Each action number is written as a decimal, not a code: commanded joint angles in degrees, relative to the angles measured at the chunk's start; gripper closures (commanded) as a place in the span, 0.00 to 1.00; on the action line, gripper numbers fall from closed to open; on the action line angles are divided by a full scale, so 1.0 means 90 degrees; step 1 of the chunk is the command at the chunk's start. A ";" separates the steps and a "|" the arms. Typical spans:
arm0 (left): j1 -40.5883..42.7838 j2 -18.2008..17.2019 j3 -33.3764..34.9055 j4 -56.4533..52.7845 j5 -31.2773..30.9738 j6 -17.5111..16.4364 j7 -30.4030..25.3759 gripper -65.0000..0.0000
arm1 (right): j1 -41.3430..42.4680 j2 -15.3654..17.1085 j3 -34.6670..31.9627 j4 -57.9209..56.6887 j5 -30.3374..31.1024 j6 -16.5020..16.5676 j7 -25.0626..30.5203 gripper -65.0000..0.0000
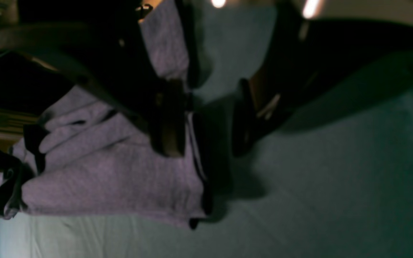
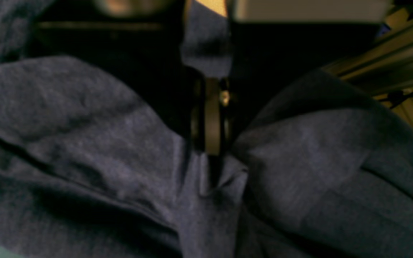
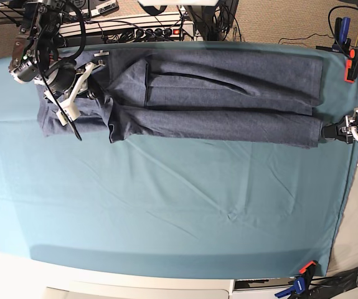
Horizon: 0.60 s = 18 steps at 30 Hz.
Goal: Fold the T-shirt properly
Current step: 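Withdraw the left gripper and grasp the sleeve with the right gripper, then fold the sleeve over the shirt body with the right gripper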
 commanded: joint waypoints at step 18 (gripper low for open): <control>-0.0330 -0.1192 -0.2057 0.0058 -0.0132 -0.0033 -0.0087 0.63 | 0.0265 -0.0002 0.0032 0.0117 0.1015 0.0150 0.0262 0.71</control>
